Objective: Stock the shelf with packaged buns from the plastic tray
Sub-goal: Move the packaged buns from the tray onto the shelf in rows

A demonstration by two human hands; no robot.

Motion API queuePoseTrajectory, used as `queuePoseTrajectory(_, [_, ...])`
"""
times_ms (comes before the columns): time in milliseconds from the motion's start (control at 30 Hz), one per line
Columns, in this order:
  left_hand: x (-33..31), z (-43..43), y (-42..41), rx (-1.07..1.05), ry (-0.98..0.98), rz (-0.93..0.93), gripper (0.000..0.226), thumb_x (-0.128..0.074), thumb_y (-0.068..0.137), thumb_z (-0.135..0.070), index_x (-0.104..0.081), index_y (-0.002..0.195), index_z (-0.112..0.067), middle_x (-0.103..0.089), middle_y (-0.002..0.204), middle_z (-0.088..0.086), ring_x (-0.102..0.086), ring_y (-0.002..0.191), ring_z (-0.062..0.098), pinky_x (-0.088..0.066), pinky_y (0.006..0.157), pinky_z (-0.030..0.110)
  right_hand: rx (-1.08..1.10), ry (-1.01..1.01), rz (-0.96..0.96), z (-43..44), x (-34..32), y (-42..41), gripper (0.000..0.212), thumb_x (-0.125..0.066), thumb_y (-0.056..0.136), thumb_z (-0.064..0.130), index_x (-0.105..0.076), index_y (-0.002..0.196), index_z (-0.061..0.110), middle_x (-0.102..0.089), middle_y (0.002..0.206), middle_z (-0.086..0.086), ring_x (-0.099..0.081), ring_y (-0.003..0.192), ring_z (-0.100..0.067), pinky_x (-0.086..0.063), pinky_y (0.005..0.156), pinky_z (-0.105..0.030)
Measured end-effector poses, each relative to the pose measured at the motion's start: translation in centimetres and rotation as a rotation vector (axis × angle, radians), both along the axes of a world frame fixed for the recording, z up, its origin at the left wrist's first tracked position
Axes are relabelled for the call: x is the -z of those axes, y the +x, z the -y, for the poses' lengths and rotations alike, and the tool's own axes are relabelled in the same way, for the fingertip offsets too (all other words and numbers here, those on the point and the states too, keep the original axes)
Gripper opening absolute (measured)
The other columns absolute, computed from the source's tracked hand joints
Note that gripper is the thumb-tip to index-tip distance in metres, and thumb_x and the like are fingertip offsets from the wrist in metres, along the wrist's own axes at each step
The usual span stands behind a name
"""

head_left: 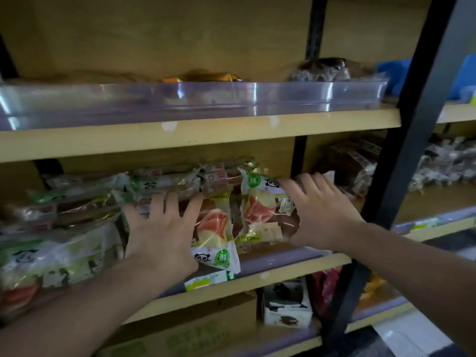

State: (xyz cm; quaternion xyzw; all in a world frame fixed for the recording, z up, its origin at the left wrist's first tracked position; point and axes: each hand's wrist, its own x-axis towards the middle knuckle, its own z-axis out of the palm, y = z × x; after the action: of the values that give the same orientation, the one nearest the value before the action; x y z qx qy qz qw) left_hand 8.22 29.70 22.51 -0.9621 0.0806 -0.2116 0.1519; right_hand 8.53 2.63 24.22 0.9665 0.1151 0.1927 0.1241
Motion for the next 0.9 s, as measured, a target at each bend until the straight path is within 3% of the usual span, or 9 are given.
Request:
queuePoseTrajectory(167, [2.6, -2.5, 0.7, -0.035, 0.047, 0.014, 0.121, -0.048, 0.051, -0.085, 0.007, 0.144, -0.031, -0.022, 0.138, 0.012, -0.021, 0.124, 0.033, -0.011, 0.099, 0.062, -0.151, 0.067, -0.038, -3.7, 3.0, 3.5, 0.107, -0.065, 0.064, 0.052, 0.005, 0.143, 0.032, -0.029, 0.131, -0.010, -0.028, 0.124, -0.035, -0.016, 0.113, -0.048])
queuePoseTrajectory(300, [2.9, -3.3, 1.4, 0.022, -0.059, -0.034, 0.126, -0.041, 0.042, -0.096, 0.006, 0.141, -0.032, -0.018, 0.141, 0.012, -0.015, 0.127, 0.034, -0.001, 0.103, 0.057, -0.208, 0.109, -0.113, -3.5, 3.7, 4.5, 0.124, -0.063, 0.052, 0.075, 0.015, 0.141, 0.038, -0.017, 0.139, -0.005, -0.015, 0.131, -0.030, 0.001, 0.114, -0.049])
queuePoseTrajectory(367, [2.6, -3.7, 1.7, 0.046, -0.122, -0.074, 0.130, -0.047, 0.038, -0.094, 0.013, 0.139, -0.037, -0.011, 0.144, 0.010, -0.009, 0.131, 0.033, 0.002, 0.105, 0.055, -0.244, 0.198, -0.173, -3.1, 3.4, 4.6, 0.123, -0.047, 0.048, 0.095, 0.018, 0.140, 0.043, -0.005, 0.147, 0.006, -0.002, 0.136, -0.021, 0.007, 0.114, -0.046])
queuePoseTrajectory(433, [2.4, -4.2, 1.7, 0.089, -0.166, -0.145, 0.137, -0.046, 0.029, -0.097, 0.019, 0.138, -0.043, -0.002, 0.149, 0.004, -0.001, 0.136, 0.030, 0.007, 0.107, 0.053, -0.263, 0.251, -0.198, -3.1, 3.5, 4.3, 0.114, -0.029, 0.050, 0.101, 0.018, 0.138, 0.046, 0.004, 0.151, 0.011, 0.007, 0.139, -0.016, 0.011, 0.114, -0.046])
queuePoseTrajectory(500, [2.0, -4.3, 1.4, 0.133, -0.180, -0.182, 0.137, -0.035, 0.028, -0.105, 0.017, 0.140, -0.046, 0.001, 0.153, -0.001, 0.002, 0.139, 0.028, 0.010, 0.107, 0.052, -0.270, 0.223, -0.124, -3.5, 4.0, 3.9, 0.111, -0.022, 0.057, 0.099, 0.009, 0.144, 0.038, -0.005, 0.154, 0.003, 0.001, 0.141, -0.021, 0.007, 0.115, -0.049])
queuePoseTrajectory(567, [1.6, -4.1, 0.9, 0.174, -0.145, -0.124, 0.120, -0.027, 0.048, -0.104, -0.008, 0.147, -0.040, -0.025, 0.151, 0.007, -0.020, 0.137, 0.032, -0.004, 0.110, 0.055, -0.283, 0.171, -0.029, -4.0, 4.4, 3.5, 0.113, -0.023, 0.062, 0.096, -0.008, 0.148, 0.024, -0.023, 0.151, -0.006, -0.013, 0.140, -0.027, 0.003, 0.115, -0.050])
queuePoseTrajectory(633, [1.7, -3.9, 0.8, 0.216, -0.113, -0.024, 0.097, -0.025, 0.070, -0.092, -0.038, 0.140, -0.026, -0.052, 0.132, 0.014, -0.045, 0.121, 0.037, -0.025, 0.105, 0.057, -0.302, 0.160, 0.007, -4.3, 4.6, 3.4, 0.113, -0.029, 0.064, 0.094, -0.019, 0.146, 0.018, -0.034, 0.146, -0.009, -0.023, 0.136, -0.030, 0.000, 0.115, -0.048])
queuePoseTrajectory(667, [2.0, -3.8, 0.9, 0.231, -0.105, 0.019, 0.092, -0.026, 0.075, -0.088, -0.045, 0.136, -0.021, -0.057, 0.125, 0.016, -0.050, 0.115, 0.038, -0.030, 0.101, 0.057, -0.313, 0.162, 0.017, -4.4, 4.7, 3.5, 0.111, -0.031, 0.065, 0.093, -0.022, 0.145, 0.018, -0.037, 0.144, -0.010, -0.027, 0.134, -0.031, -0.003, 0.115, -0.048])
queuePoseTrajectory(900, [2.8, -3.1, 2.5, 0.211, -0.072, 0.178, 0.090, -0.038, 0.078, -0.083, -0.054, 0.128, -0.010, -0.058, 0.110, 0.024, -0.054, 0.099, 0.041, -0.035, 0.092, 0.055, -0.417, 0.127, 0.136, -4.4, 4.8, 5.6, 0.100, -0.043, 0.068, 0.086, -0.034, 0.141, 0.019, -0.049, 0.127, -0.016, -0.043, 0.116, -0.037, -0.024, 0.108, -0.054])
